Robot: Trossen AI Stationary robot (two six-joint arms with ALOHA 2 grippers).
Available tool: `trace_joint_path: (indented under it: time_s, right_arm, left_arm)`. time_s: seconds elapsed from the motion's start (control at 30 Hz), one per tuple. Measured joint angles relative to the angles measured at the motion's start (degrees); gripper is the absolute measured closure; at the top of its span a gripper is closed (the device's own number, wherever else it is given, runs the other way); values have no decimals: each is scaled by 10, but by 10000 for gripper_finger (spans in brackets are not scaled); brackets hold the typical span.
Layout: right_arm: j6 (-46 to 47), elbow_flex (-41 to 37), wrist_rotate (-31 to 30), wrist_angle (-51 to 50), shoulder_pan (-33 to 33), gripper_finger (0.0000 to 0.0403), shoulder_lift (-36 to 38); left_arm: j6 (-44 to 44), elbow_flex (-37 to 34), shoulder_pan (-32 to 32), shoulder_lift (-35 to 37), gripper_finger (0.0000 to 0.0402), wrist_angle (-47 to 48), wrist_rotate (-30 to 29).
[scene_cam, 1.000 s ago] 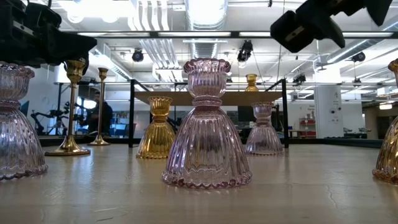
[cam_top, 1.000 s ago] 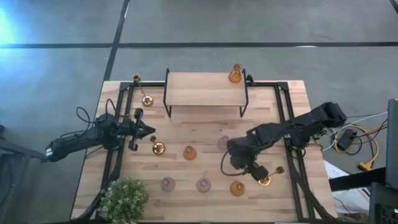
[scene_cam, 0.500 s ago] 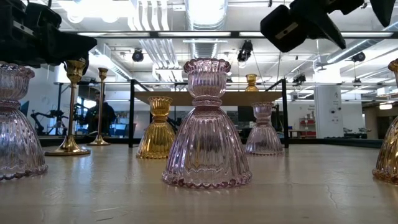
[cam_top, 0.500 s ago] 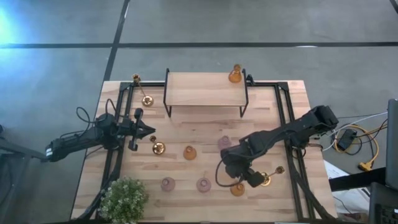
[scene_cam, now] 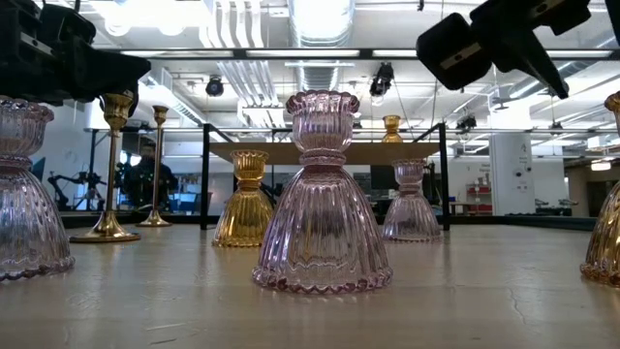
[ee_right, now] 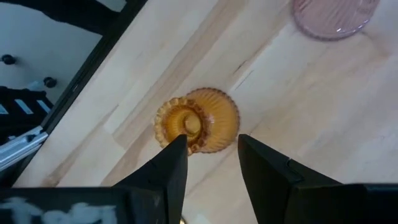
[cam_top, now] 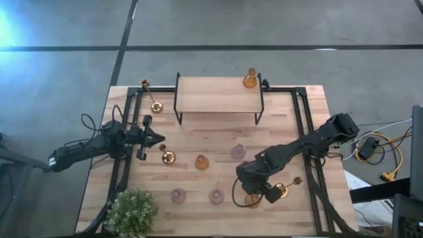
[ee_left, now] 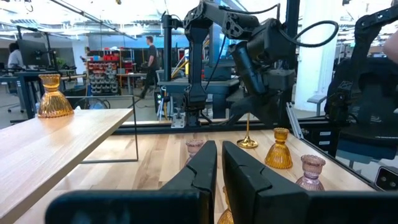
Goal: Pick & Place candle stick holders
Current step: Put the bottom yellow glass candle holder on the shelf
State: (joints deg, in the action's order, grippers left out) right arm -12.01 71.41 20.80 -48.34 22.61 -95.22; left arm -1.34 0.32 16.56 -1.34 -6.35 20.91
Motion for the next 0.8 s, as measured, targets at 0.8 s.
trace_joint_path:
  time_s: [0.8]
  right_arm:
    - [78,-60,-17,87,26,271,-3]
  left_arm:
    - [0,0,0,0,371,0,0]
